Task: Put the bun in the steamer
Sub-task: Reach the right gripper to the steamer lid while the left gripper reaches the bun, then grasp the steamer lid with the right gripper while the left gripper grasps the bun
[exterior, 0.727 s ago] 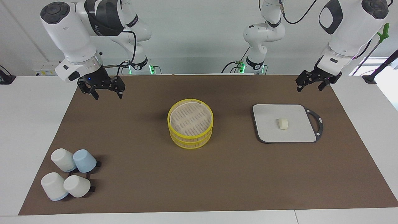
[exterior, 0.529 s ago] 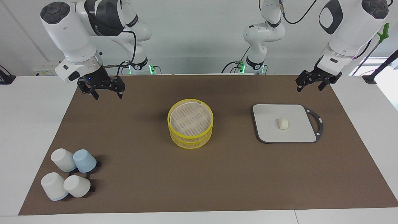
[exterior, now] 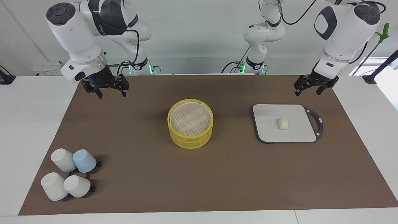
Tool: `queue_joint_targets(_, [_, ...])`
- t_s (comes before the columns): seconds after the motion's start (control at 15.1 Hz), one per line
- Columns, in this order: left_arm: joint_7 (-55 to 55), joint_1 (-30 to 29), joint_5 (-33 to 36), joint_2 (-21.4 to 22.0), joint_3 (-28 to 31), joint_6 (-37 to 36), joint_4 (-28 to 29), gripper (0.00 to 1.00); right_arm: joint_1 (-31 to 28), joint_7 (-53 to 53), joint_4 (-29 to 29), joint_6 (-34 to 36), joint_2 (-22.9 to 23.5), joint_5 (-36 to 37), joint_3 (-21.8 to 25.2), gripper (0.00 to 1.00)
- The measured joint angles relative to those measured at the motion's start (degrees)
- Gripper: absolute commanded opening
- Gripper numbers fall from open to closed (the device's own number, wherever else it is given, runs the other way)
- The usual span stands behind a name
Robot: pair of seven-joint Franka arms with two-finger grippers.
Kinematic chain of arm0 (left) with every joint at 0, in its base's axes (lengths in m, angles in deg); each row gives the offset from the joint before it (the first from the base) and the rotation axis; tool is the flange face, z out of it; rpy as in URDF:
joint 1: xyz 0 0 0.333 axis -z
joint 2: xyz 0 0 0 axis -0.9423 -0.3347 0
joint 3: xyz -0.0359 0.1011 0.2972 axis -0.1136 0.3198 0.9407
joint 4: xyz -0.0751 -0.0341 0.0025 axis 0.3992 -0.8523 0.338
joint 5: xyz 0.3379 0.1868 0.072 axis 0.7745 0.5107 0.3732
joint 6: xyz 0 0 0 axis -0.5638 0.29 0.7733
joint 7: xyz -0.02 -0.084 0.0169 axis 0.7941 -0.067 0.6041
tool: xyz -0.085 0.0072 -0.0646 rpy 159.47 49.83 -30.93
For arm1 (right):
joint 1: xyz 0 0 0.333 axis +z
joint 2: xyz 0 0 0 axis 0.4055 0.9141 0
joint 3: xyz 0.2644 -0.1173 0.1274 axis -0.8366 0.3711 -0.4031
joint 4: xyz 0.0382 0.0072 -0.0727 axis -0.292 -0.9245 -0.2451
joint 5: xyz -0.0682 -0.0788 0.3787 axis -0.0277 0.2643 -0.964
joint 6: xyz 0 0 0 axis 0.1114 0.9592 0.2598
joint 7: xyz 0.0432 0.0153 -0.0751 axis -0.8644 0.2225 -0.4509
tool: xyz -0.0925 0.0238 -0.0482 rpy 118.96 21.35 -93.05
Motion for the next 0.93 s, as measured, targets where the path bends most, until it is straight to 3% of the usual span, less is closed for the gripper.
queue_joint_targets(0.26, [-4.1, -0.4, 0.0, 0.9, 0.2, 9.7, 12.0, 1.00, 3.0, 1.6, 2.4, -0.4, 0.1, -2.9, -3.0, 1.00])
queue_joint_targets(0.4, [-5.3, -0.8, 0.0, 0.8, 0.3, 16.9, 18.0, 1.00, 9.6, 9.5, 5.0, -0.6, 1.9, -2.7, -3.3, 1.00])
queue_joint_targets(0.53, [-5.7, -0.9, 0.0, 0.5, 0.3, 23.2, 23.3, 1.00, 17.1, 18.9, 9.4, -1.4, 6.6, -1.3, -3.6, 1.00])
queue_joint_targets(0.73, [-5.9, -0.8, 0.0, -1.6, 0.2, 28.3, 26.1, 1.00, 24.6, 27.8, 13.6, -6.2, 14.3, 0.4, -3.6, 1.00])
queue_joint_targets(0.93, [-5.9, -0.7, 0.0, -4.5, -0.1, 33.2, 26.7, 1.00, 27.0, 30.2, 14.3, -12.4, 19.2, 1.6, -3.5, 1.00])
